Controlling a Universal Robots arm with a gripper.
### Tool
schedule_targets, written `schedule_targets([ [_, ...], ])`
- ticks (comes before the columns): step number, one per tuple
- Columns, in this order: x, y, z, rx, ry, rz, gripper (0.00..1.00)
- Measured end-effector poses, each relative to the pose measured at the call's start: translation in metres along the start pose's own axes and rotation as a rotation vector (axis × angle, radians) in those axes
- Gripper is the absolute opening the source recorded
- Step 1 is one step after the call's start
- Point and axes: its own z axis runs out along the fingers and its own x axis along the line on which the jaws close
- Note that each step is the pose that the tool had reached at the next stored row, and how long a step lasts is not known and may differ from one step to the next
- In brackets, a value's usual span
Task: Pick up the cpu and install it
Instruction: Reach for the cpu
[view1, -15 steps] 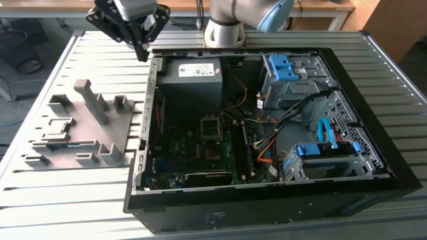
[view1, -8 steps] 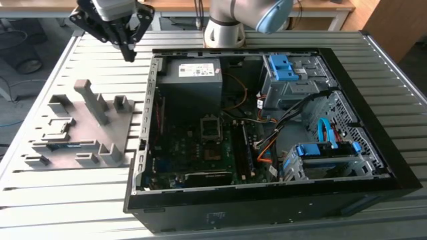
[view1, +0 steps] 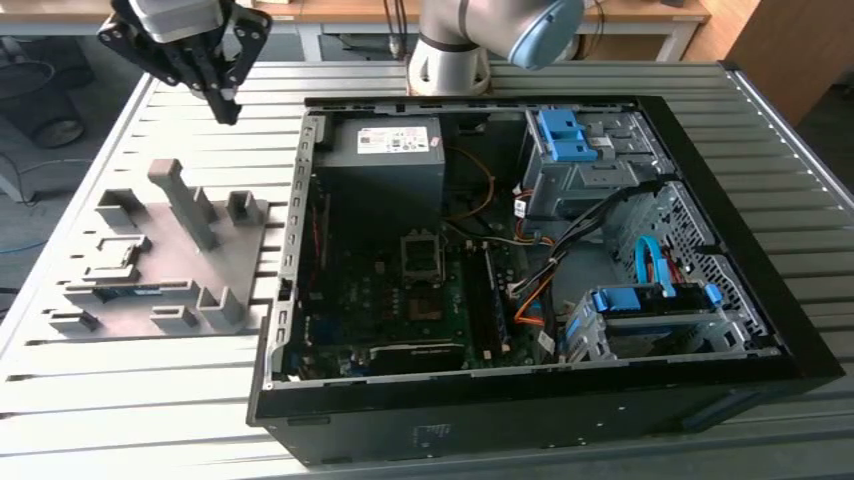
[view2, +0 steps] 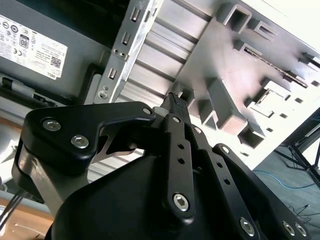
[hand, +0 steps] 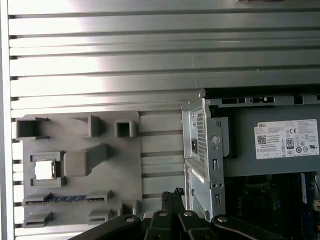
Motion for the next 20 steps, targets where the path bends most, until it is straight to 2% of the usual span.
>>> schedule_targets([
  [12, 0.0396, -0.0027, -0.002, -0.0001, -0.0024, 0.0, 0.1],
  [20, 0.0628, -0.0043, -0.003, -0.0002, -0.0032, 0.0, 0.1],
])
